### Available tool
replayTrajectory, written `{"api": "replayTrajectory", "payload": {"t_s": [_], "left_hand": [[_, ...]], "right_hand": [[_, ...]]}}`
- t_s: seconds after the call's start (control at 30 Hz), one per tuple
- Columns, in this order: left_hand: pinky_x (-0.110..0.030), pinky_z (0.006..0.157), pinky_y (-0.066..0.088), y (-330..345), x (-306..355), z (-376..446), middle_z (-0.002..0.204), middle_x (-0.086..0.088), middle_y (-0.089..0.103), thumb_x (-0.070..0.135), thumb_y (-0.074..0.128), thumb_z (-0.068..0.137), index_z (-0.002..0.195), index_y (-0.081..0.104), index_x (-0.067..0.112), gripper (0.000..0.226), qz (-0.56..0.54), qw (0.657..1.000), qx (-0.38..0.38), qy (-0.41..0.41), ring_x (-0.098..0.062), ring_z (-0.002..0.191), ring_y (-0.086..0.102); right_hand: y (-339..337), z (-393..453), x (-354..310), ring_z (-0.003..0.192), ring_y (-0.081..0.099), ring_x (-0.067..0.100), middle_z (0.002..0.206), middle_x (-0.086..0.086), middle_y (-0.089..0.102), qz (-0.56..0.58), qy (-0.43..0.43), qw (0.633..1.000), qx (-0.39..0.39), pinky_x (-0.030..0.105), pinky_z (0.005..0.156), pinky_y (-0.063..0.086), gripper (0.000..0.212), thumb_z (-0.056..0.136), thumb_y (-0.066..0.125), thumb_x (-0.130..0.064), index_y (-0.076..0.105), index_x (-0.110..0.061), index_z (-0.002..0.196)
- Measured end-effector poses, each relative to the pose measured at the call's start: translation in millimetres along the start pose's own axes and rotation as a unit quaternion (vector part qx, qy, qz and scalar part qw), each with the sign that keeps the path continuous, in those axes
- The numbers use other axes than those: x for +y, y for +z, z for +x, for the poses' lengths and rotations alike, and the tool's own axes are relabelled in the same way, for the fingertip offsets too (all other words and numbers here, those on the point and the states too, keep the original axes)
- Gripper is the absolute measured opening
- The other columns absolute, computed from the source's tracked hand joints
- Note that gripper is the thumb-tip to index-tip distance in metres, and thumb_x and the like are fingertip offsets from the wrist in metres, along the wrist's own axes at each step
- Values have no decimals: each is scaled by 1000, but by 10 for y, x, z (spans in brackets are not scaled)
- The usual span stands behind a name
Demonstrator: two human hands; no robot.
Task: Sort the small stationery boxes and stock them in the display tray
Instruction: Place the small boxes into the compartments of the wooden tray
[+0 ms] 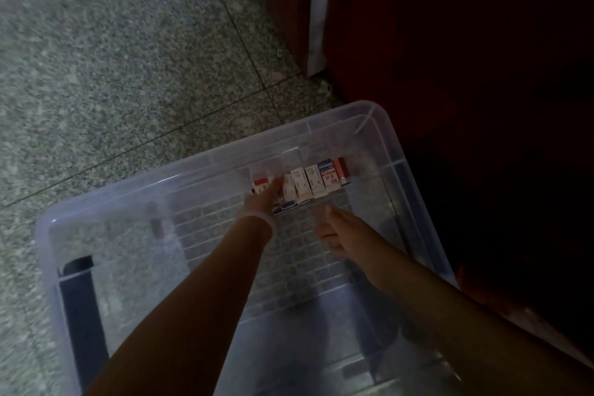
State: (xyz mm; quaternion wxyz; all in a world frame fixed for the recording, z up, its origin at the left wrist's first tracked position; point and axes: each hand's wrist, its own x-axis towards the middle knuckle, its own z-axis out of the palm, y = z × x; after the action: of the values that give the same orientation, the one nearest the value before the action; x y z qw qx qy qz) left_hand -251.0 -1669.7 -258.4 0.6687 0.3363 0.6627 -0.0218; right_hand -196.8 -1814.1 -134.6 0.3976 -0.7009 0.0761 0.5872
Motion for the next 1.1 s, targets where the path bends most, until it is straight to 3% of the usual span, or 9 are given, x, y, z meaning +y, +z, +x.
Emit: {"api": "replayTrajectory", "payload": {"t_s": [0.07,0.23,0.4,0.47,0.53,0.57,0.7,0.83,1.1], "left_hand": [[-34,73,56,0,-16,6,111,-17,66,34,84,63,119,58,-2,72,2,1000,7,25,-25,86,66],[-24,54,55,-38,-8,-36,83,-12,66,20,77,76,94,64,2,28,7,999,-9,39,-13,59,66],[-41,80,57,-125,-94,224,111,-20,65,42,90,29,121,53,-4,110,19,996,-51,73,-30,94,68],[-35,74,59,-135,-22,101,104,-16,69,32,89,52,111,58,-2,76,41,994,-68,70,-24,85,70],[-24,59,57,-145,36,-41,75,-5,73,10,72,80,90,62,5,16,38,994,-75,67,-14,64,68],[-22,55,55,-151,31,-52,63,1,71,5,65,85,83,61,9,6,30,995,-72,63,-12,58,67],[-24,55,56,-156,3,-143,58,2,68,5,62,85,81,59,11,8,-51,995,-71,48,-13,59,66],[-35,71,56,-237,-21,-278,75,-8,70,6,55,88,87,57,9,4,-108,989,-96,35,-21,75,66],[-32,64,59,-437,164,-990,77,-6,74,12,47,94,89,58,11,12,-209,953,-215,49,-18,71,72]], "right_hand": [[-15,-6,23,117,54,25,125,14,58,0,3,1000,2,36,100,41,40,102,29,-31,50,-10,130],[7,-9,59,115,55,28,123,17,59,-13,15,1000,6,39,101,42,40,102,28,-30,51,-8,127],[39,-24,41,115,55,30,124,19,58,-6,14,1000,1,36,99,41,40,103,28,-28,51,-8,128],[43,-39,37,115,55,29,123,18,59,-6,15,1000,-4,35,99,41,40,103,28,-29,50,-9,129],[37,-49,37,114,56,28,122,17,59,-10,15,1000,-7,35,99,41,41,103,28,-31,49,-10,131],[31,-56,36,114,57,27,122,17,60,-9,13,1000,-7,35,99,42,41,102,29,-32,49,-10,131],[9,-99,22,114,57,27,123,16,60,8,13,1000,-14,32,95,43,40,103,28,-31,49,-10,130],[-6,-131,5,114,57,28,122,18,60,3,13,1000,-9,35,98,43,39,103,29,-30,51,-10,129],[44,-316,-175,108,60,28,117,20,63,-18,-8,1000,18,36,95,44,36,102,34,-27,53,-5,123]]}}
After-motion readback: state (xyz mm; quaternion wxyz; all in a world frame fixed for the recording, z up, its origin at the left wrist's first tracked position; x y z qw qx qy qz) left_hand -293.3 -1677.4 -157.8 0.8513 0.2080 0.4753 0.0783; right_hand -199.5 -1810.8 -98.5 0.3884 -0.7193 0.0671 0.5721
